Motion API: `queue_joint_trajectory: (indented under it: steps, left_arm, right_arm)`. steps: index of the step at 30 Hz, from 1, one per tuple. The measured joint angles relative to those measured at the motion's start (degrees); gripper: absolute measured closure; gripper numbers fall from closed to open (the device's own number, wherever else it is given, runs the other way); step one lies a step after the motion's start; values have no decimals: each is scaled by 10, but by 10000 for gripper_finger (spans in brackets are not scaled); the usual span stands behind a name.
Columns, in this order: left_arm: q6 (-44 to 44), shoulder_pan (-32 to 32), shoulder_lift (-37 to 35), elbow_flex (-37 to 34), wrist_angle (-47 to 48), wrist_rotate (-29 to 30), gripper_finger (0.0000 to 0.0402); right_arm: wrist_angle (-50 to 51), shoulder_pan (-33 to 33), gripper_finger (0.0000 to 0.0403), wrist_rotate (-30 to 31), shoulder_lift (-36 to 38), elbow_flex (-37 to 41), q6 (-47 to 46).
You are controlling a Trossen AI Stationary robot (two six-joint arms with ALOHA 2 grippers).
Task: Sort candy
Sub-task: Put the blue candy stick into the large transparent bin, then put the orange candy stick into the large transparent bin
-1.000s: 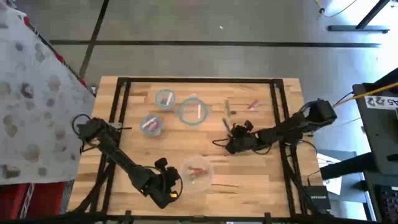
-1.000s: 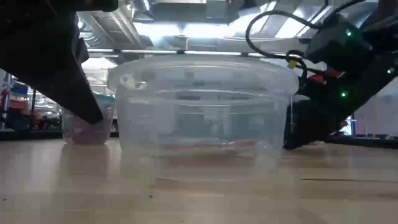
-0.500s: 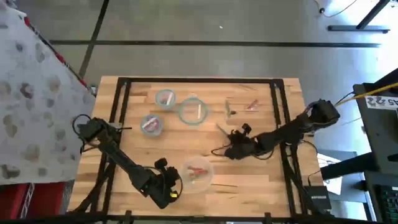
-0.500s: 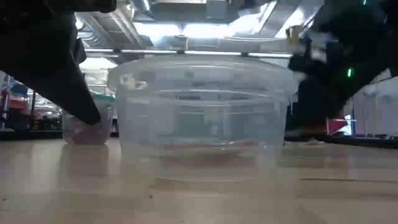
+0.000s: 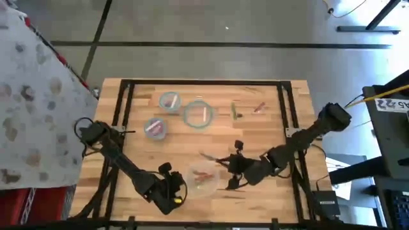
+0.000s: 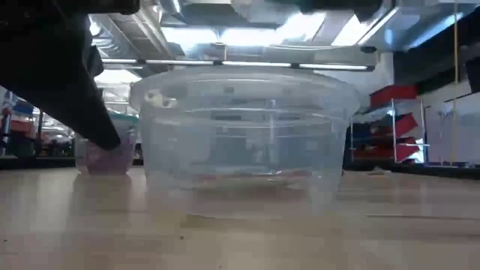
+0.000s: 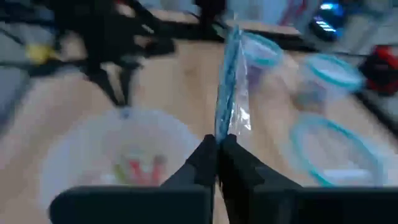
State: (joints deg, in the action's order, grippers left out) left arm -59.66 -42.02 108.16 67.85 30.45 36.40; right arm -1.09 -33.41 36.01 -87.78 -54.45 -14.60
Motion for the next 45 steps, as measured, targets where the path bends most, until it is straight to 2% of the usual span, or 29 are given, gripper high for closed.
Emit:
queue_joint_trajectory:
  steps: [5, 10, 13, 20, 24, 29, 32, 34, 36, 39, 45]
  left_arm:
    - [1, 0, 0, 0, 0, 0, 402]
    - [4, 0, 0, 0, 1, 0, 402]
    - [5, 0, 0, 0, 1, 0, 402]
    - [5, 1, 0, 0, 1, 0, 402]
    - [3, 1, 0, 0, 1, 0, 402]
    - [2, 1, 0, 0, 1, 0, 402]
    - [5, 1, 0, 0, 0, 0, 402]
    - [6, 1, 0, 0, 0, 0, 402]
    - [12, 1, 0, 0, 0, 0, 402]
    - [13, 1, 0, 0, -1, 1, 402]
    - [18, 8, 0, 0, -1, 2, 402]
  right_arm:
    - [-36, 1, 402, -72, -46, 0, -1]
    - [-36, 0, 393, -87, -92, 0, -13]
    - [-38, 1, 357, -87, -104, 0, -18]
    - [-1, 6, 237, -85, -89, 0, -28]
    - [161, 4, 204, 9, -30, -21, -86]
    - [434, 11, 206, 125, 58, -21, -245]
    - [587, 43, 209, 154, 100, 2, -382]
    - [638, 76, 208, 157, 120, 34, -462]
    - [644, 114, 206, 149, 138, 72, -519]
    - [590, 179, 195, 119, 147, 131, -529]
    - [409, 313, 148, 92, 141, 219, -426]
